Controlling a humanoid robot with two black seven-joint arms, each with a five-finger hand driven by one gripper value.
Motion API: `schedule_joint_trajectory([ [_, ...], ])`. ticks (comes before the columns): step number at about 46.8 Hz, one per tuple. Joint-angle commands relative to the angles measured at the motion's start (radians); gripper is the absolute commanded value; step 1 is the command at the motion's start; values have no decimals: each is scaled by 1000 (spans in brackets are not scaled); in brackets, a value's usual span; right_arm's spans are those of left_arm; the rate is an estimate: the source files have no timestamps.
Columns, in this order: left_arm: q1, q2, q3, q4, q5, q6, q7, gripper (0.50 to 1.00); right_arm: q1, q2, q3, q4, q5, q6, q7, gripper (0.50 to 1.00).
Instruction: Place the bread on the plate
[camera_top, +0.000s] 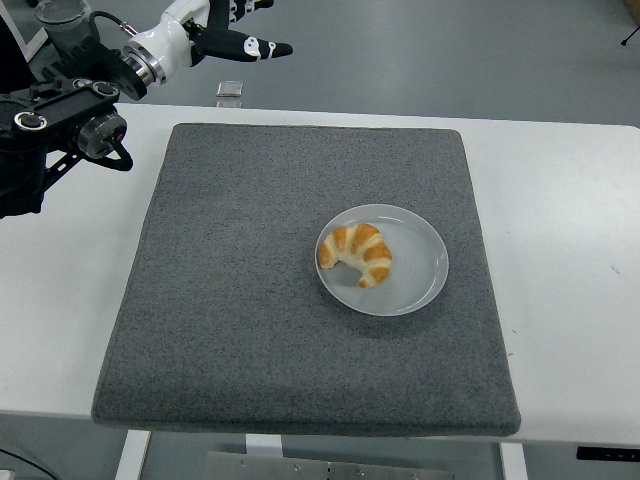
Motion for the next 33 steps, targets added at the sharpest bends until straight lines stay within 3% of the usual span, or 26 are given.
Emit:
schedule_joint_trajectory([
  [1,0,-1,0,34,-63,-20,2,990,0,0,1,-1,0,0,1,932],
  [20,28,-3,-4,150,-348,-142,73,992,0,0,0,1,0,0,-1,930],
  [33,67,-3,-13,159,-472,-190,113,992,0,0,0,1,0,0,1,930],
])
